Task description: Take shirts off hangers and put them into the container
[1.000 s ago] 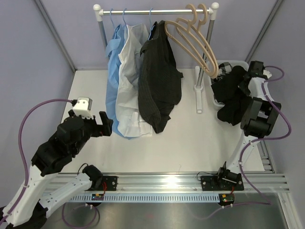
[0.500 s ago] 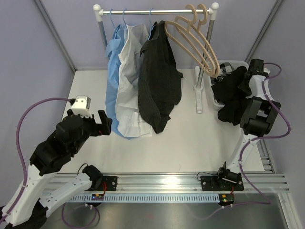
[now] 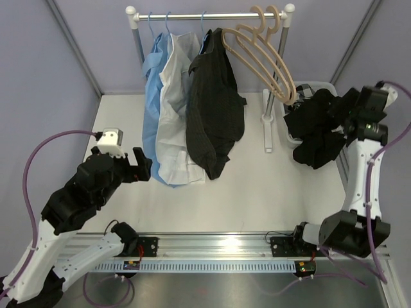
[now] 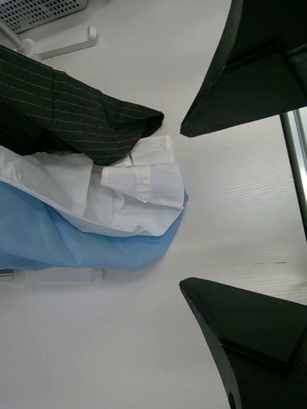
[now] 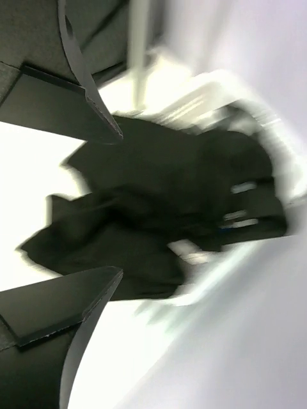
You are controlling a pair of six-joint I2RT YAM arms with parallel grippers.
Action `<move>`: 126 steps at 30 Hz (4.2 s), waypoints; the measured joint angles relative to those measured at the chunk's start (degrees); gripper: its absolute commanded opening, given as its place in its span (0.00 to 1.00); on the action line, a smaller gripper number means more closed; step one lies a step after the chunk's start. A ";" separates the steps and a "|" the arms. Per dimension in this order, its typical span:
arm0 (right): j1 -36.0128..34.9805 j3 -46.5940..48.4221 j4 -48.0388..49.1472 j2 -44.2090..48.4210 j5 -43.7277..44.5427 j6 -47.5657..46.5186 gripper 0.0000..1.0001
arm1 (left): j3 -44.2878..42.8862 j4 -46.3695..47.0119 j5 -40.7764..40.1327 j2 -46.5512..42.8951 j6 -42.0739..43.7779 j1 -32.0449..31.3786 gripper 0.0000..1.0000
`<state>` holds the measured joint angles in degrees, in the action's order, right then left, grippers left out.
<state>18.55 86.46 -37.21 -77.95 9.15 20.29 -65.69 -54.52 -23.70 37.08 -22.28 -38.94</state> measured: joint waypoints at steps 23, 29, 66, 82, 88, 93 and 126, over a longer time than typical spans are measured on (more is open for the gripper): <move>-0.15 -22.84 2.25 1.20 -12.59 5.31 0.00 | -3.87 0.09 0.35 0.48 2.75 0.00 0.99; -0.15 -3.69 1.77 -2.71 -12.28 4.68 0.00 | -3.82 0.09 -0.22 -0.55 2.73 0.00 0.99; -3.28 31.15 -7.72 -41.55 -7.85 -3.61 0.92 | -3.76 0.04 -2.51 1.97 -0.22 0.00 0.99; -3.17 14.73 0.68 17.42 -7.74 -7.87 0.99 | -9.88 0.04 -4.72 0.48 3.26 0.00 0.99; -5.29 1.95 3.17 36.15 -7.89 -7.72 1.00 | -12.90 0.04 -7.02 0.33 7.10 0.00 0.99; -9.05 -5.01 2.93 41.68 -7.89 -8.15 1.00 | -14.25 0.11 -8.92 -0.98 9.81 0.00 0.99; -11.43 -0.94 2.08 46.66 -6.99 -14.19 0.99 | -15.93 0.09 -12.44 -1.05 13.68 0.00 0.99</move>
